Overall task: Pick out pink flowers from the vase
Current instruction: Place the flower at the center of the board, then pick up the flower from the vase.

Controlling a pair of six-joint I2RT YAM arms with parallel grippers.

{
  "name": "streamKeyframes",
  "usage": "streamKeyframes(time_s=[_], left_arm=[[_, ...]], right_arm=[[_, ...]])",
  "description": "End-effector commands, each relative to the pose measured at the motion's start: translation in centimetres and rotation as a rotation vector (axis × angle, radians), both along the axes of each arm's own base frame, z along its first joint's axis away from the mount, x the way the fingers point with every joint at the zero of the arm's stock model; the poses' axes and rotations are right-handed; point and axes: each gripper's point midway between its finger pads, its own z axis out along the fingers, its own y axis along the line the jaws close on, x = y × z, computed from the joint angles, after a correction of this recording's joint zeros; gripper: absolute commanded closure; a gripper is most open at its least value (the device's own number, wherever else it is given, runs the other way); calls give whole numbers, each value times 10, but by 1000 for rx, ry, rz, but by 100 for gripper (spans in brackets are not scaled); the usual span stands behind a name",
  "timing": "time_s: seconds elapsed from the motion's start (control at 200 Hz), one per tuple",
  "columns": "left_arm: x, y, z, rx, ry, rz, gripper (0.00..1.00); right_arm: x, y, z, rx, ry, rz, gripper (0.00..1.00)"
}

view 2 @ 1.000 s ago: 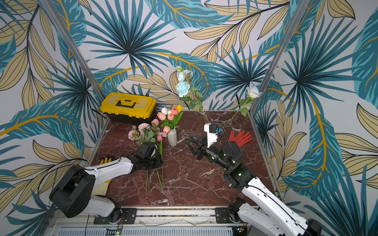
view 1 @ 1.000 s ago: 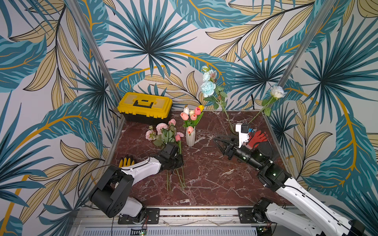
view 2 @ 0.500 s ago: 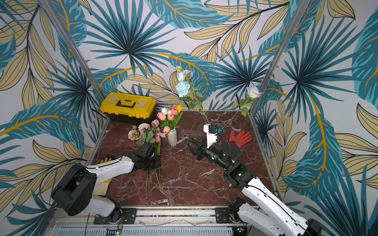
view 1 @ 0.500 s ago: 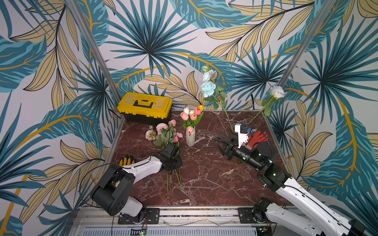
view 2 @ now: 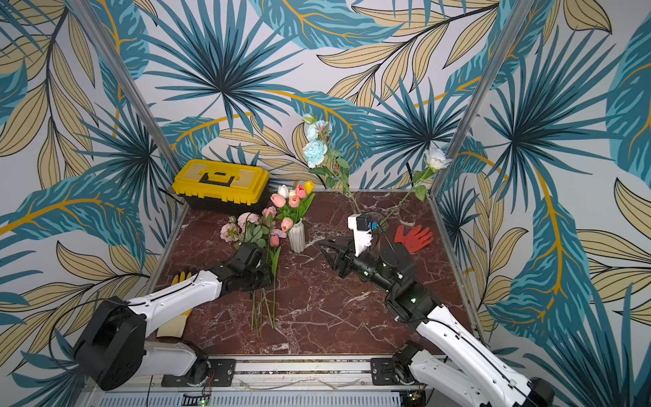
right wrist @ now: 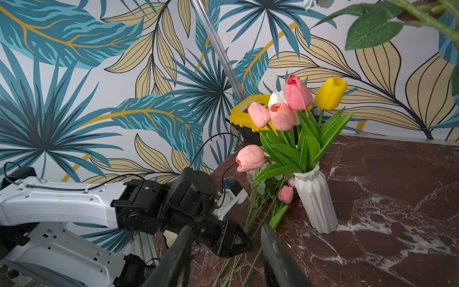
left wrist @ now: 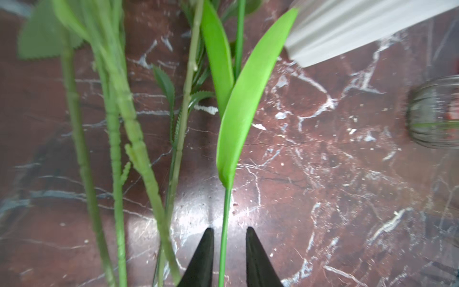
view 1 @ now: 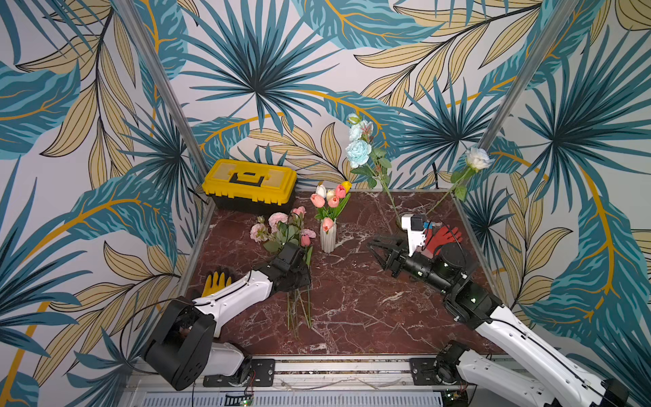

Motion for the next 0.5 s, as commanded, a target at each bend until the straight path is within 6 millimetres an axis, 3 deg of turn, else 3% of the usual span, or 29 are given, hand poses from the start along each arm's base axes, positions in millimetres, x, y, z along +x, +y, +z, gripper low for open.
streamKeyframes(time_s=[0.0, 0.25, 0.355, 0.496], left_arm=[[5, 3, 35, -6, -87, -11, 73], [-4, 22, 101, 29, -300, -69, 66], [-5, 34, 131, 69, -422, -75, 63], [-11, 43, 164, 119, -560, -122, 60]], right_arm=[[-6, 0, 2, -46, -33, 18, 55], [7, 8, -19, -233, -88, 33, 59], [11, 20, -27, -342, -248, 87, 58], [35, 33, -35, -466, -408, 81, 57]])
